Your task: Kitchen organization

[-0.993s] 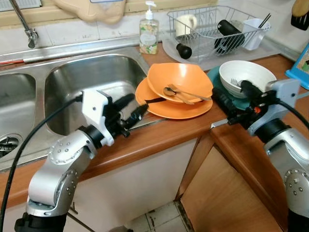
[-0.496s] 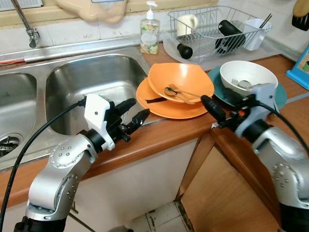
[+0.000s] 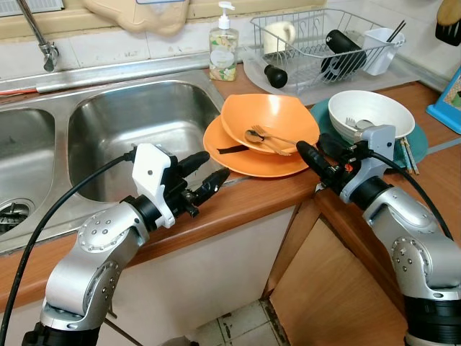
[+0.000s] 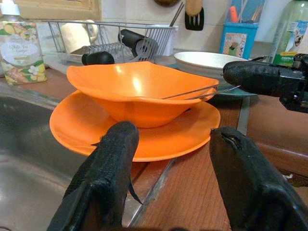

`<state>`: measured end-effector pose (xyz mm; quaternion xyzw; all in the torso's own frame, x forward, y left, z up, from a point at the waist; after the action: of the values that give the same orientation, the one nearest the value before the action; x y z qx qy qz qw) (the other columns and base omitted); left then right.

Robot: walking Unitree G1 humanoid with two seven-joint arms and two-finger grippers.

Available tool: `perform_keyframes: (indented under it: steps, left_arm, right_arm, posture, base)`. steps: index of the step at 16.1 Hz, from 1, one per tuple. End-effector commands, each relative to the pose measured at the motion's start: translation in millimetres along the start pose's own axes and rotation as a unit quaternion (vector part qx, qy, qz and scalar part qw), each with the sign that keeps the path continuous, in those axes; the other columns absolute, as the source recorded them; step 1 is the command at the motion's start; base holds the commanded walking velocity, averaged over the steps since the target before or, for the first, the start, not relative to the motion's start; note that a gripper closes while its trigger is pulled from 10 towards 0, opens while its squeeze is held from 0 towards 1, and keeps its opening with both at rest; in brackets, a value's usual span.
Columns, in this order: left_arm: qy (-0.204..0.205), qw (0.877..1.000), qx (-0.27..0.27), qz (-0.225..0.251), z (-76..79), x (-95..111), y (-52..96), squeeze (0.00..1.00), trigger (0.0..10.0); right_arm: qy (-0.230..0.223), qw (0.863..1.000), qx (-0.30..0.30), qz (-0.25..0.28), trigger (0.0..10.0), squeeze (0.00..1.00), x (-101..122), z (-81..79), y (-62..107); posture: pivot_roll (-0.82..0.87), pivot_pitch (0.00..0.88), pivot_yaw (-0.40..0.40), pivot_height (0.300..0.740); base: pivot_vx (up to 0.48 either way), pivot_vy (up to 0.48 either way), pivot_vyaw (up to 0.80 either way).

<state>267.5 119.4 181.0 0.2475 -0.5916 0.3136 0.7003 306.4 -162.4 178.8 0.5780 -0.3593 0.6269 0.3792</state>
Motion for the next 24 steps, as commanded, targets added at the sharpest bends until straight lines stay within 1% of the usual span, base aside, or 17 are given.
perform_keyframes:
  steps: [1,9,14,18,19,21,23,24]
  left_arm:
    - [-0.009,1.0,-0.009,0.002,3.6,3.8,0.0,0.0,10.0]
    - [-0.008,1.0,-0.01,-0.001,3.4,4.3,-0.1,0.0,10.0]
    - [-0.007,1.0,-0.018,-0.005,5.4,3.7,0.5,0.0,10.0]
    - [-0.013,1.0,-0.025,-0.005,5.0,7.0,-0.3,0.0,10.0]
    - [-0.021,0.999,-0.028,-0.006,5.4,7.8,-1.1,0.0,10.0]
    - [-0.058,0.998,-0.031,-0.014,5.7,9.8,-4.9,0.0,10.0]
    - [-0.072,0.997,-0.03,-0.01,6.0,12.5,-7.2,0.0,10.0]
    - [-0.087,0.996,-0.028,-0.003,5.6,17.8,-9.9,0.0,10.0]
  right_arm:
    - [0.006,1.0,0.001,0.004,0.0,0.0,1.8,-0.4,-4.8]
    - [0.007,1.0,0.007,0.005,0.0,0.0,1.5,-0.7,-10.0]
    - [0.008,1.0,0.01,0.008,0.0,0.0,2.3,-1.9,-10.0]
    - [0.018,1.0,-0.001,0.025,0.0,0.0,14.9,3.3,-8.1]
    - [0.024,0.999,-0.004,0.029,0.0,0.0,18.6,5.6,-6.5]
    - [0.043,0.998,-0.001,0.04,0.0,0.0,29.6,7.8,-1.9]
    - [0.05,0.998,-0.002,0.045,0.0,0.0,35.0,9.0,0.7]
    - [0.056,0.997,-0.001,0.05,0.0,0.0,39.1,9.9,1.9]
  posture:
    - [-0.1,0.0,0.021,0.74]
    - [-0.11,0.0,0.021,0.74]
    - [-0.11,0.0,0.021,0.74]
    - [-0.11,0.0,0.032,0.74]
    - [-0.11,0.0,0.035,0.74]
    - [-0.11,0.0,0.04,0.74]
    - [-0.11,0.0,0.042,0.74]
    - [-0.11,0.0,0.042,0.74]
  base:
    - [0.0,0.0,0.0]
    - [0.0,0.0,0.0]
    - [0.0,0.0,0.0]
    - [0.0,0.0,0.0]
    - [0.0,0.0,0.0]
    - [0.0,0.0,0.0]
    - [0.0,0.0,0.0]
    - [0.0,0.0,0.0]
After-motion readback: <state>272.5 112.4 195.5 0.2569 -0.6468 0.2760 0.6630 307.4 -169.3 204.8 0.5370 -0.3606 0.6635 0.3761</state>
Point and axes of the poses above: a point about 5 cm out from each wrist's last joint towards the gripper, its own y axis pointing back from the gripper into the wrist, its own x axis along the axis of the wrist's last joint, z = x × y, the point moved 2 cm from there along -y, pointing out of the wrist towards the gripper, and after that the axes turned 10 degrees about y, right-handed, at the moved point
